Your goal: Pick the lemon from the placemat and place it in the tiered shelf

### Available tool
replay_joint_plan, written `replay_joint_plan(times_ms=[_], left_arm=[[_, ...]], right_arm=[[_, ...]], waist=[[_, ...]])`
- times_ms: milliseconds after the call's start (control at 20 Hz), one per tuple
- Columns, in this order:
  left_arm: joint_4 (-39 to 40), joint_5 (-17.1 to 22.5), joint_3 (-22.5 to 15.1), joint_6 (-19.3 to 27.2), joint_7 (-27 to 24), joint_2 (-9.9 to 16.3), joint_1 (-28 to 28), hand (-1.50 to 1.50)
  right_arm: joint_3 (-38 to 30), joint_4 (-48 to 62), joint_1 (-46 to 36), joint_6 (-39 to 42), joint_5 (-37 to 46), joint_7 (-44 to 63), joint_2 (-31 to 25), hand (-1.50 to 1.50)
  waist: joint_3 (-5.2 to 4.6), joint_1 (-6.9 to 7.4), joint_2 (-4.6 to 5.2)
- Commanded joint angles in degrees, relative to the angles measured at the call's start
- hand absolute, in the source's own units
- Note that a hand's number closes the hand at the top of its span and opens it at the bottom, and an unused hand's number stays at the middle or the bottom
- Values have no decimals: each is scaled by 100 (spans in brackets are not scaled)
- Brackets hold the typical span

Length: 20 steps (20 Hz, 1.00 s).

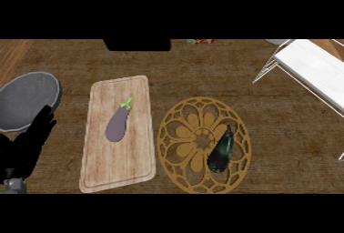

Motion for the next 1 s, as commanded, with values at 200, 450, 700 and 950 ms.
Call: replay_joint_plan(times_ms=[200,450,700,950], left_arm=[[197,-113,-19,-12,-304,-183,77,0],[30,-126,19,-3,-43,-164,-96,0],[-226,-42,71,-177,72,-84,134,0],[-465,7,123,-128,306,-79,-16,0]], right_arm=[[-543,1104,166,-302,13,-400,-798,150],[-681,1725,188,-997,-116,-585,-832,150],[-1170,2406,285,-1489,-481,-959,-1114,150],[-1322,2762,538,-2424,-173,-614,-1045,150]], waist=[[2,-4,16],[4,13,15],[6,33,15],[8,53,19]])
